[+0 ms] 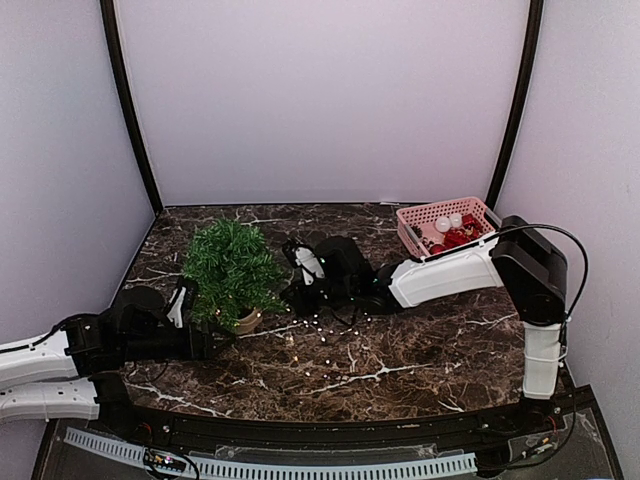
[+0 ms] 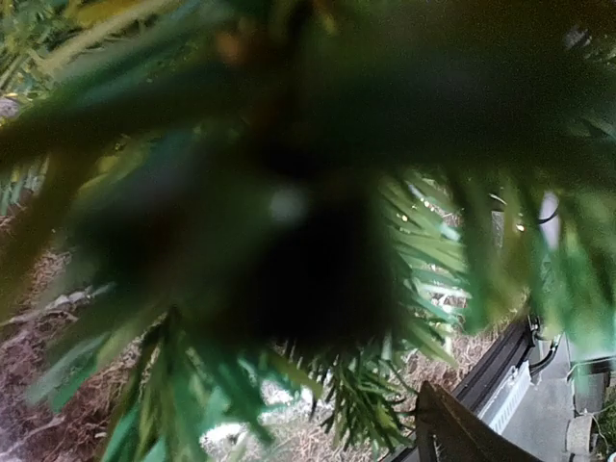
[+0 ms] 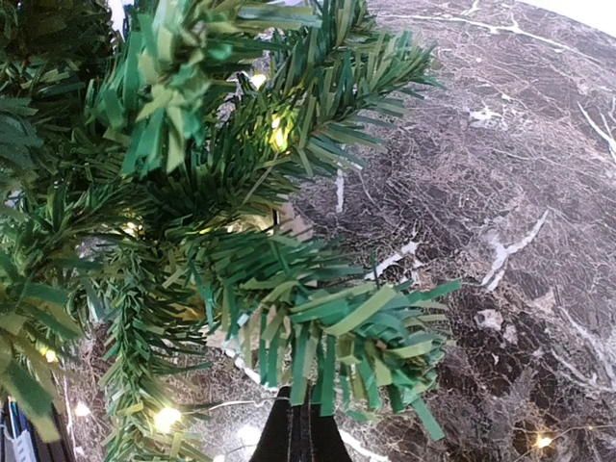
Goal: Decorate the small christmas tree
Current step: Wrap the side of the string light in the gap of the branches.
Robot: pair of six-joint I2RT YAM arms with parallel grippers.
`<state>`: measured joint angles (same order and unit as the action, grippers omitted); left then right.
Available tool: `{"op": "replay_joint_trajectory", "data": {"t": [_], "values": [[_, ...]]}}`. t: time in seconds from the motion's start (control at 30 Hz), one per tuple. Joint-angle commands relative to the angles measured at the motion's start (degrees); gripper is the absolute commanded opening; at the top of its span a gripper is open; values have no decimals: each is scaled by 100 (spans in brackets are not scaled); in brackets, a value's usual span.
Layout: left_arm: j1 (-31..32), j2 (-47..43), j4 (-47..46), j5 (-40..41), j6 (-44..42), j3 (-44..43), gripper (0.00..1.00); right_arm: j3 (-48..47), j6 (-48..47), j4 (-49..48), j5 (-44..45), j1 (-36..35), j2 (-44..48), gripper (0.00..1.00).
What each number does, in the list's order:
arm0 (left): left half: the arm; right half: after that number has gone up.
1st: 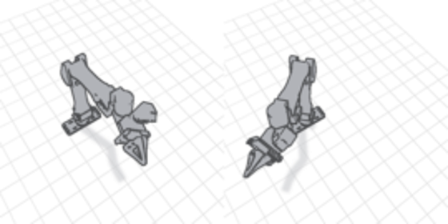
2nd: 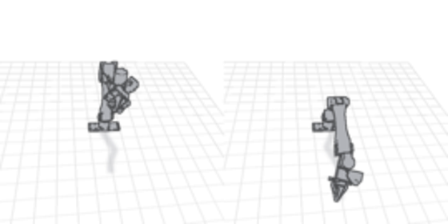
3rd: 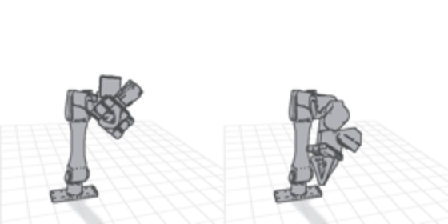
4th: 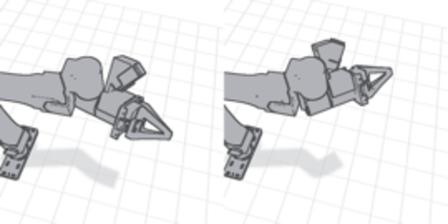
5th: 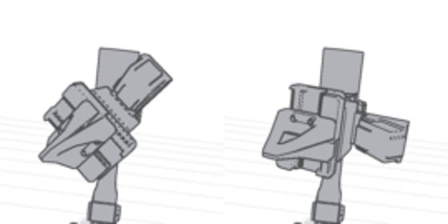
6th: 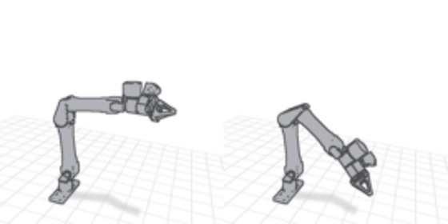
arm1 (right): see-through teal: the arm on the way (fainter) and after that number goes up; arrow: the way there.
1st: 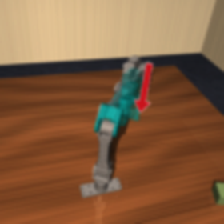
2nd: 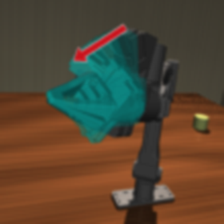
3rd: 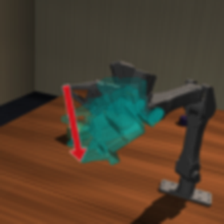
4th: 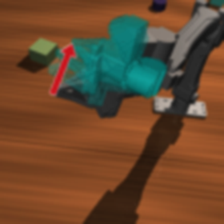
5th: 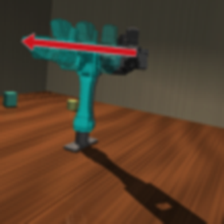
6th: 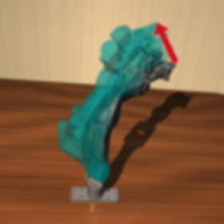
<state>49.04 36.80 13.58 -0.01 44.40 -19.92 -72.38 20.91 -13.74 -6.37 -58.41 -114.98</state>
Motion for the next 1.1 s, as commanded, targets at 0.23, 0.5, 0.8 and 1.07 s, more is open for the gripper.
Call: {"op": "replay_joint_trajectory", "data": {"t": [0.23,0.5,0.8,1.07], "values": [[12,210,-503,272,388,337,21,402,94,-157,539,-62,650,32],[-10,-337,103,584,414,346,0,1533,77,620,1361,119,2089,77],[-40,-645,477,685,373,331,0,2491,1418,1956,2422,169,3297,83],[-48,-613,514,723,334,324,0,3063,2517,1043,2125,42,3140,83]]}}
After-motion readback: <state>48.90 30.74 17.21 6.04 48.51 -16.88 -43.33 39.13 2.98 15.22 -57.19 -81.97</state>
